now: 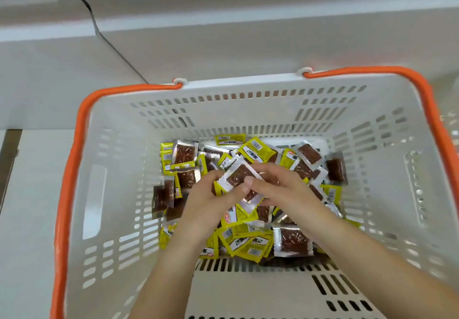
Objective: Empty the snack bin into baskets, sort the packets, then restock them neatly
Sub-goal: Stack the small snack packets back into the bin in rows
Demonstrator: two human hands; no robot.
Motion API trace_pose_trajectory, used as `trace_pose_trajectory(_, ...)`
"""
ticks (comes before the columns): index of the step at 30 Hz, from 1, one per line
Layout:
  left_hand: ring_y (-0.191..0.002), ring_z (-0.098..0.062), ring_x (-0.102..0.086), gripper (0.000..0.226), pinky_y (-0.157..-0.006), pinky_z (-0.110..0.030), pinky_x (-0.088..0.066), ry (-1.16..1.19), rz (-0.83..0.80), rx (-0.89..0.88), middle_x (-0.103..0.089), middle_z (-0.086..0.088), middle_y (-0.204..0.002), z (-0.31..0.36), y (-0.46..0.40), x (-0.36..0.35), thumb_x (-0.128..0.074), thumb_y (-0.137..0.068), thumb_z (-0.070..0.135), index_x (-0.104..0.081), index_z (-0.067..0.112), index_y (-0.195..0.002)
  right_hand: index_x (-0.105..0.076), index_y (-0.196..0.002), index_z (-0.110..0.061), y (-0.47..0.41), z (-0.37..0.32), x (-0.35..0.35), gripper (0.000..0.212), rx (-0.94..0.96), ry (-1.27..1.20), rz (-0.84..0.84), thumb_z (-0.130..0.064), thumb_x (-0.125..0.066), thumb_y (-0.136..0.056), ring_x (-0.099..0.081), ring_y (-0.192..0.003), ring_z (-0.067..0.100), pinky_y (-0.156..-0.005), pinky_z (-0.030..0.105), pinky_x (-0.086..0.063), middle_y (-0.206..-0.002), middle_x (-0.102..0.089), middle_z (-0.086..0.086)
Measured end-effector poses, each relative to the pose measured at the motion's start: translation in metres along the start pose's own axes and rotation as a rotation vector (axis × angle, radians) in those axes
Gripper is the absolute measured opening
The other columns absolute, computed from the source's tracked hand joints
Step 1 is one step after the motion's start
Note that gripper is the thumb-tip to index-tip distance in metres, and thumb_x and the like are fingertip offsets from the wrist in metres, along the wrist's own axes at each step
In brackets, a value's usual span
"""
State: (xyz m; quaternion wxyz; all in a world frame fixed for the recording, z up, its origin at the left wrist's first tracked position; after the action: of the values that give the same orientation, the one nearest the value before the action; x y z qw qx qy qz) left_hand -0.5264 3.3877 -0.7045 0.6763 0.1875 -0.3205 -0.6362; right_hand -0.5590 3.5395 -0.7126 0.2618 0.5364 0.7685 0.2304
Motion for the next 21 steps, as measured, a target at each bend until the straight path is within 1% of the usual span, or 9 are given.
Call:
trace_pose_trajectory(3, -0.099, -0.013, -0.068, 0.042, -0.085, -0.03, -0.054, 0.058, -0.148, -0.019, -0.073, 0.005, -0.103, 0.001, 0.0, -0.002, -0.078, -0.075, 0.029, -0.064, 0.022, -0.113, -0.068, -0.096, -0.015, -0.003, 0.007, 0.012, 0.012, -0.104, -0.212, 0.063, -0.021, -0.068, -0.085, -0.066, -0.082, 0.014, -0.075, 0.032, -0.057, -0.097, -0.07, 0.003)
trace_pose_trajectory(5, -0.089, -0.014, -0.069, 0.027, -0.073, -0.022, -0.053, 0.083, -0.175, -0.049, -0.074, 0.002, -0.099, 0.005, 0.002, -0.001, -0.07, -0.084, 0.016, -0.067, 0.021, -0.111, -0.067, -0.098, -0.013, -0.004, 0.01, 0.018, 0.015, -0.136, -0.286, 0.092, -0.022, -0.066, -0.086, -0.066, -0.085, 0.018, -0.07, 0.03, -0.056, -0.099, -0.07, 0.005)
trace_pose_trajectory(8, -0.077, -0.028, -0.058, 0.021, -0.073, -0.034, -0.047, 0.043, -0.058, -0.078, -0.069, 0.0, -0.089, 0.0, -0.003, 0.001, -0.068, -0.087, 0.028, -0.067, 0.013, -0.102, -0.067, -0.096, -0.015, -0.005, 0.009, 0.021, 0.012, -0.125, -0.267, 0.118, -0.023, -0.064, -0.088, -0.069, -0.084, 0.016, -0.065, 0.024, -0.052, -0.096, -0.073, 0.002)
trace_pose_trajectory(9, -0.072, -0.025, -0.05, 0.028, -0.07, -0.033, -0.041, 0.035, -0.025, -0.078, -0.06, -0.001, -0.081, -0.002, -0.004, 0.001, -0.069, -0.084, 0.035, -0.064, 0.01, -0.096, -0.067, -0.095, -0.014, -0.005, 0.009, 0.02, 0.012, -0.119, -0.273, 0.119, -0.024, -0.063, -0.089, -0.07, -0.082, 0.014, -0.063, 0.022, -0.053, -0.093, -0.073, 0.001)
trace_pose_trajectory(11, -0.068, -0.02, -0.044, 0.021, -0.068, -0.027, -0.038, 0.067, 0.032, -0.093, -0.049, -0.002, -0.072, -0.001, -0.004, 0.003, -0.07, -0.084, 0.034, -0.064, 0.014, -0.082, -0.066, -0.097, -0.013, -0.004, 0.006, 0.016, 0.016, -0.092, -0.276, 0.085, -0.026, -0.063, -0.088, -0.07, -0.08, 0.012, -0.063, 0.023, -0.054, -0.091, -0.073, -0.001)
trace_pose_trajectory(14, -0.088, -0.025, -0.068, 0.013, -0.085, -0.038, -0.051, 0.144, -0.002, -0.09, -0.073, -0.003, -0.092, 0.004, -0.001, 0.002, -0.069, -0.085, 0.021, -0.07, 0.016, -0.097, -0.069, -0.105, -0.015, -0.001, 0.005, 0.009, 0.022, -0.042, -0.215, 0.029, -0.02, -0.068, -0.084, -0.069, -0.088, 0.009, -0.066, 0.023, -0.055, -0.094, -0.072, -0.002)
trace_pose_trajectory(18, -0.097, -0.026, -0.068, 0.016, -0.093, -0.042, -0.051, 0.234, -0.093, -0.041, -0.074, -0.005, -0.098, 0.004, -0.001, 0.004, -0.067, -0.083, 0.023, -0.072, 0.02, -0.098, -0.071, -0.103, -0.015, -0.002, 0.006, 0.009, 0.019, -0.058, -0.279, 0.047, -0.015, -0.066, -0.085, -0.07, -0.087, 0.013, -0.065, 0.022, -0.055, -0.096, -0.073, 0.003)
trace_pose_trajectory(20, -0.07, -0.021, -0.064, 0.008, -0.076, -0.027, -0.052, 0.165, 0.0, -0.103, -0.068, -0.002, -0.072, 0.004, -0.003, 0.006, -0.067, -0.086, 0.022, -0.073, 0.022, -0.081, -0.071, -0.101, -0.015, -0.004, 0.008, 0.013, 0.017, -0.08, -0.33, 0.064, -0.013, -0.065, -0.085, -0.07, -0.088, 0.016, -0.065, 0.023, -0.056, -0.098, -0.073, 0.004)
trace_pose_trajectory(21, -0.055, -0.016, -0.05, 0.015, -0.062, -0.021, -0.045, 0.064, 0.104, -0.162, -0.053, -0.002, -0.058, 0.003, -0.004, 0.007, -0.066, -0.088, 0.021, -0.07, 0.02, -0.073, -0.071, -0.101, -0.015, -0.006, 0.008, 0.016, 0.017, -0.093, -0.352, 0.077, -0.012, -0.065, -0.085, -0.07, -0.091, 0.019, -0.066, 0.025, -0.057, -0.1, -0.073, 0.005)
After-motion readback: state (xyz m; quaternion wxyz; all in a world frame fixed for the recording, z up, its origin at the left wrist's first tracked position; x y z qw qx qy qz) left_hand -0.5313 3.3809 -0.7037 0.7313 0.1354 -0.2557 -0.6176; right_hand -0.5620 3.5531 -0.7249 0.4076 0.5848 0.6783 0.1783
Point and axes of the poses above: each hand's wrist, its own y-axis away from the middle knuckle, its own x-axis out of the back of the hand, z = x × y, the point moved 2 cm from there along -y, towards the middle knuckle
